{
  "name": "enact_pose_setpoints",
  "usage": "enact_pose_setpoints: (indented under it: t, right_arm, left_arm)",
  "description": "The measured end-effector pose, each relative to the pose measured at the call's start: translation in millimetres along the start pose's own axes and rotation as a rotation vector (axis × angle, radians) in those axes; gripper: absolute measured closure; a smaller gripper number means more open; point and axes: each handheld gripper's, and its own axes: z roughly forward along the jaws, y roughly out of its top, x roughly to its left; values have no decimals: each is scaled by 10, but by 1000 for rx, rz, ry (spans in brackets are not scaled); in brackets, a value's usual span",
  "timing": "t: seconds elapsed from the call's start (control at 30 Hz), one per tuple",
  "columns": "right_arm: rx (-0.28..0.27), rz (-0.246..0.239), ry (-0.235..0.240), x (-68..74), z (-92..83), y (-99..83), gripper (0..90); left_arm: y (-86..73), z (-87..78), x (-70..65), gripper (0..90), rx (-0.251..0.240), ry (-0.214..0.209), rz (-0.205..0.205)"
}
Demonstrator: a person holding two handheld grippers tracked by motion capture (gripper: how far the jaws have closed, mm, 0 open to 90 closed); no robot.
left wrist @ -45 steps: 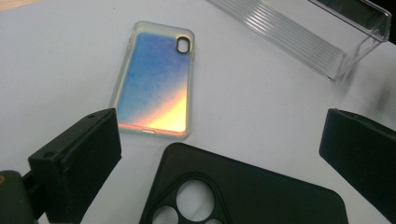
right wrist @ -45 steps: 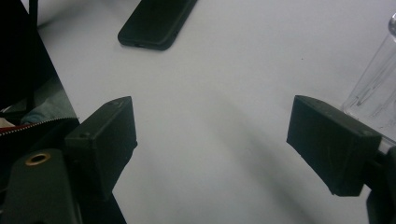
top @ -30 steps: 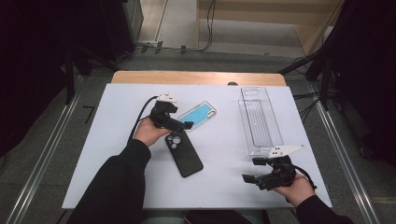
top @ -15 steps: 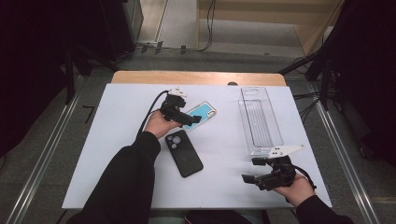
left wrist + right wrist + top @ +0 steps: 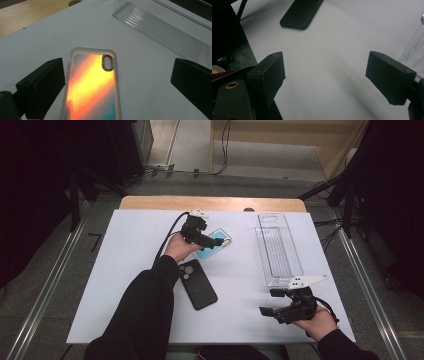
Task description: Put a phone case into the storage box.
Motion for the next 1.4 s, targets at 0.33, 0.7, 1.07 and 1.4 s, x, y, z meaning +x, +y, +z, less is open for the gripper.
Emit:
enact_pose_setpoints:
  t: [0.33, 0.7, 1.07, 1.4]
  right_arm:
    - [-1, 2, -1, -1, -3, 0, 141]
    - [-2, 2, 0, -3, -8, -2, 141]
    - [-5, 0, 2, -11, -9, -7, 141]
    - [-5, 0, 0, -12, -11, -10, 141]
  left_arm:
    - [-50, 70, 45, 0, 15, 11, -6]
    - [-143, 179, 116, 0, 54, 33, -1]
    - [-255, 303, 149, 7, 107, 61, -6]
    - [-265, 342, 142, 16, 143, 115, 34]
